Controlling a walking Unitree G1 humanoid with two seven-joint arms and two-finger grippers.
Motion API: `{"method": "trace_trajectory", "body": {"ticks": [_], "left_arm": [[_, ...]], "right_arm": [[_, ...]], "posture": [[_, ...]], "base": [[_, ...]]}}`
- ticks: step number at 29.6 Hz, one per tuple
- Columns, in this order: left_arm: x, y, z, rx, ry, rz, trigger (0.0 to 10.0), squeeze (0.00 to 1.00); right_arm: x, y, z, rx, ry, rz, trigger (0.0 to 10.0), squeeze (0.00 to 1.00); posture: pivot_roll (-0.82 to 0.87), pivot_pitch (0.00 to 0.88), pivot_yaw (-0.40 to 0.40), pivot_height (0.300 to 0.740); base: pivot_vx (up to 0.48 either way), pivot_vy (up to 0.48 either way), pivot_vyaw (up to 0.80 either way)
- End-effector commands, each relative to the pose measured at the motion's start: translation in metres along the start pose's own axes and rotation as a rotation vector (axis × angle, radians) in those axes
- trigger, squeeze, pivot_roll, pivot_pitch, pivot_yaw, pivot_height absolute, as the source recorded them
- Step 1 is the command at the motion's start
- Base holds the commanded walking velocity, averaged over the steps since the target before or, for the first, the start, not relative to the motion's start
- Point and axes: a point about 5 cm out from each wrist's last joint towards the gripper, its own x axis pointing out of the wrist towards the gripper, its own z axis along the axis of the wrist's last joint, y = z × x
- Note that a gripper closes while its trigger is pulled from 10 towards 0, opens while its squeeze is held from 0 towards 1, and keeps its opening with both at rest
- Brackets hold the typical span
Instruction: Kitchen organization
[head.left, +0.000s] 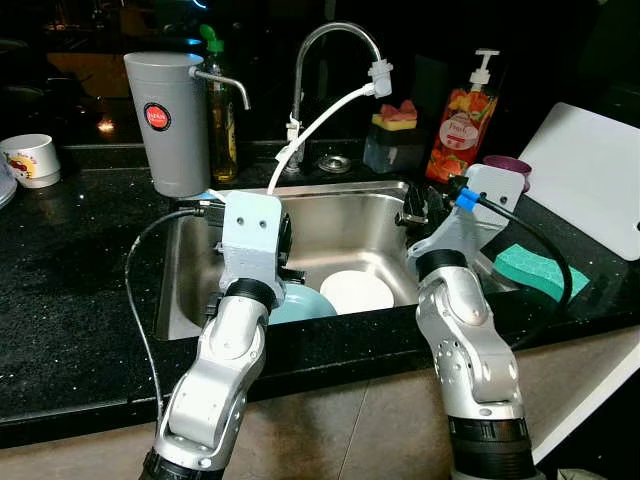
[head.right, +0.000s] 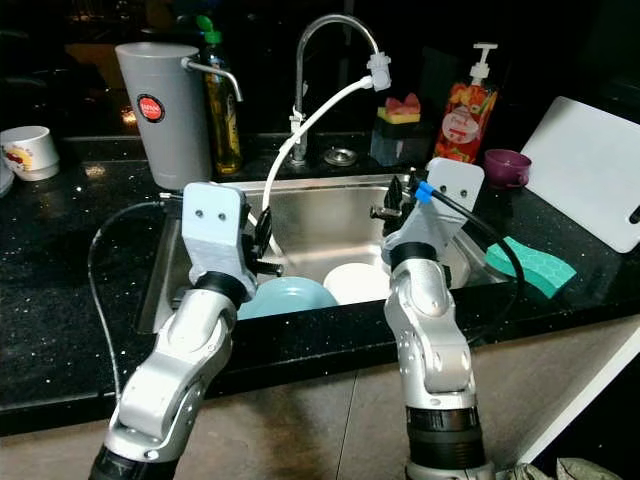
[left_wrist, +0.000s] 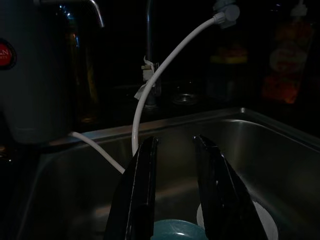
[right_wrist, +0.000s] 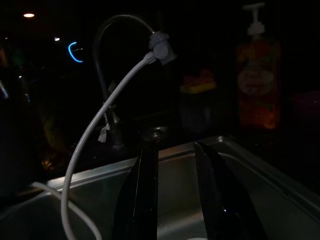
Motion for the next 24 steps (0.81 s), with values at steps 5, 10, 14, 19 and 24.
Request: {"method": "trace_trajectory", "body": {"ticks": [5,10,14,19,24], "left_arm": [[-0.0018,0.0016,-0.0025,0.013,0.005,0.007,10.0,0.0],[-0.0027,0.0029,-0.0037,0.013,0.01,0.016,10.0,0.0],[-0.0031,0.0001,-0.0043,0.014,0.007,0.009,10.0,0.0],[-0.001,0.0002,-0.0035,0.018,-0.002,0.001,10.0,0.0],[-0.0009,0.0013,-0.004,0.026,-0.007,-0.005,10.0,0.0]], "right_arm": [[-0.0056,-0.0016,-0.0028,0.003,0.018,-0.008,10.0,0.0],[-0.0092,-0.0038,-0.0059,0.004,0.033,-0.014,10.0,0.0],[-0.0098,-0.0043,-0.0049,0.001,0.033,-0.013,10.0,0.0],[-0.0082,-0.0072,0.0008,-0.003,0.01,-0.023,10.0,0.0],[-0.0096,-0.0096,0.0026,-0.007,0.002,-0.034,10.0,0.0]], "posture": [[0.12,0.089,-0.075,0.74],[0.12,0.089,-0.079,0.74],[0.12,0.074,-0.081,0.74],[0.11,0.055,-0.069,0.74],[0.11,0.046,-0.068,0.74]], "base": [[0.0,0.0,0.0],[0.0,0.0,0.0],[0.0,0.0,0.0],[0.0,0.0,0.0],[0.0,0.0,0.0]]}}
